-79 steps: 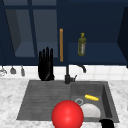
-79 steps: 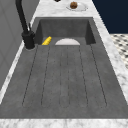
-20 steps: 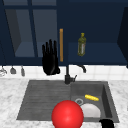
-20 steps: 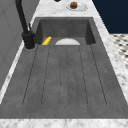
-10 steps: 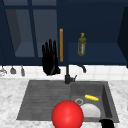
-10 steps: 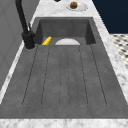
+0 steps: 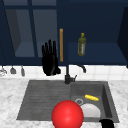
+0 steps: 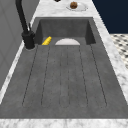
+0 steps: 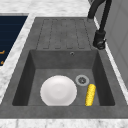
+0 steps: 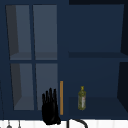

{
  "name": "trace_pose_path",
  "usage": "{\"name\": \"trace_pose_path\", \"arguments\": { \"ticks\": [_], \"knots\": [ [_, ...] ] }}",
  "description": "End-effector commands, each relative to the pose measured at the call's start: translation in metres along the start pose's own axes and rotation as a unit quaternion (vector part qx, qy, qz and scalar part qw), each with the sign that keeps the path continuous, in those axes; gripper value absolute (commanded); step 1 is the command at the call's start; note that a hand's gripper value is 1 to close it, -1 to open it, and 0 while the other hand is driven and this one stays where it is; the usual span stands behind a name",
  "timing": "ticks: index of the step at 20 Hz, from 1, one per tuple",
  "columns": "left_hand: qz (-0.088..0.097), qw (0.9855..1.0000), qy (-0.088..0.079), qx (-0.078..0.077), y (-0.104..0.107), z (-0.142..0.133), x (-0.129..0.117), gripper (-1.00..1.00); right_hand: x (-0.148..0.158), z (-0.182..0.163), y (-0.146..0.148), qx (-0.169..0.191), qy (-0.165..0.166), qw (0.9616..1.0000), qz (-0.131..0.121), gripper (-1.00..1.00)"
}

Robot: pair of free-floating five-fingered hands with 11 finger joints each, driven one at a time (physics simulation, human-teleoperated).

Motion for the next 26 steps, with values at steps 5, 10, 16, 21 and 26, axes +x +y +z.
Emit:
{"name": "trace_pose_path", "arguments": {
  "ticks": [5,10,16,21,26],
  "knots": [
    [-0.012,0.9974,0.029,0.064,0.0000,-0.0003,-0.0001,-1.00,0.0000,0.0000,0.0000,0.000,0.000,1.0000,0.000,0.00],
    [-0.010,0.9972,0.033,0.067,0.0000,-0.0006,-0.0002,-1.00,0.0000,0.0000,0.0000,0.000,0.000,1.0000,0.000,0.00],
    [-0.016,0.9967,0.035,0.071,0.0000,-0.0010,-0.0003,-1.00,0.0000,0.0000,0.0000,0.000,0.000,1.0000,0.000,0.00],
    [-0.021,0.9963,0.036,0.075,0.0000,-0.0013,-0.0005,-1.00,0.0000,0.0000,0.0000,0.000,0.000,1.0000,0.000,0.00],
    [-0.022,0.9959,0.040,0.078,0.0000,-0.0016,-0.0007,-1.00,0.0000,0.0000,0.0000,0.000,0.000,1.0000,0.000,0.00]
  ]
}}
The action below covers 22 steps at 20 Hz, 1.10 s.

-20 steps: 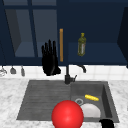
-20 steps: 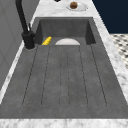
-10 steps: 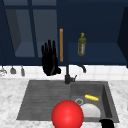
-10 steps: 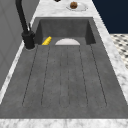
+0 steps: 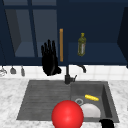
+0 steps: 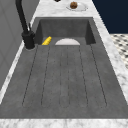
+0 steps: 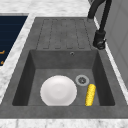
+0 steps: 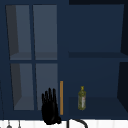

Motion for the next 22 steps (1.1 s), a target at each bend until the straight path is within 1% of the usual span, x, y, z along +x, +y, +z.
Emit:
{"name": "trace_pose_path", "arguments": {
  "ticks": [1,7,13,22],
  "knots": [
    [-0.015,0.9976,0.024,0.064,0.0000,0.0000,0.0000,-1.00,0.0000,0.0000,0.0000,0.000,0.000,1.0000,0.000,0.00],
    [-0.013,0.9973,0.029,0.066,0.0000,-0.0004,-0.0002,-1.00,0.0000,0.0000,0.0000,0.000,0.000,1.0000,0.000,0.00],
    [-0.017,0.9969,0.032,0.070,0.0000,-0.0008,-0.0003,-1.00,0.0000,0.0000,0.0000,0.000,0.000,1.0000,0.000,0.00],
    [-0.017,0.9963,0.039,0.075,0.0000,-0.0013,-0.0006,-1.00,0.0000,0.0000,0.0000,0.000,0.000,1.0000,0.000,0.00]
  ]
}}
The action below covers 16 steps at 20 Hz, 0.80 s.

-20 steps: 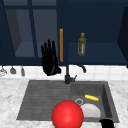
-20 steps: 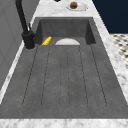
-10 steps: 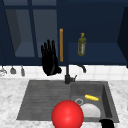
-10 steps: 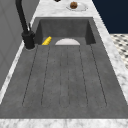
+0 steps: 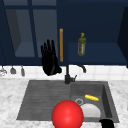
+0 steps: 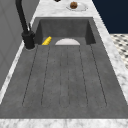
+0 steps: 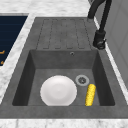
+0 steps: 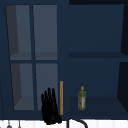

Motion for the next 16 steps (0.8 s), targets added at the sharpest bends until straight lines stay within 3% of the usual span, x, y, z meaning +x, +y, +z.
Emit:
{"name": "trace_pose_path", "arguments": {
  "ticks": [1,16],
  "knots": [
    [-0.012,0.9976,0.026,0.063,0.0000,0.0000,0.0000,-1.00,0.0000,0.0000,0.0000,0.000,0.000,1.0000,0.000,0.00],
    [-0.018,0.9966,0.033,0.073,0.0000,-0.0010,-0.0004,-1.00,0.0000,0.0000,0.0000,0.000,0.000,1.0000,0.000,0.00]
  ]
}}
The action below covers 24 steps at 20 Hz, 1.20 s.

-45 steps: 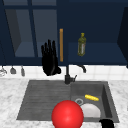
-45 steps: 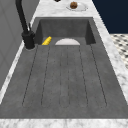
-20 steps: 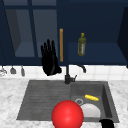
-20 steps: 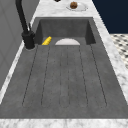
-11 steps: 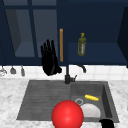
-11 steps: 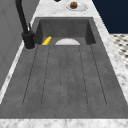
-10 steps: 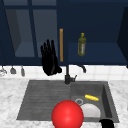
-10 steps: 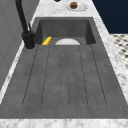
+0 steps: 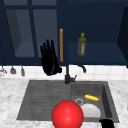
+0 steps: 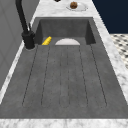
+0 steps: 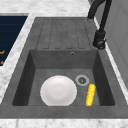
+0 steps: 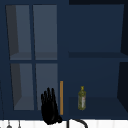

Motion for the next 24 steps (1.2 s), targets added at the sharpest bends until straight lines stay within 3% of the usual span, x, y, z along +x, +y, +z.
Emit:
{"name": "trace_pose_path", "arguments": {
  "ticks": [1,21,24],
  "knots": [
    [-0.015,0.9975,0.024,0.065,0.000,0.000,0.000,-1.00,0.000,0.000,0.000,0.000,0.000,1.0000,0.000,0.00],
    [-0.038,0.9959,0.035,0.074,0.001,0.002,-0.002,-1.00,0.000,0.000,0.000,0.000,0.000,1.0000,0.000,0.00],
    [-0.045,0.9956,0.039,0.073,0.013,0.000,0.010,-1.00,0.000,0.000,0.000,0.000,0.000,1.0000,0.000,0.00]
  ]
}}
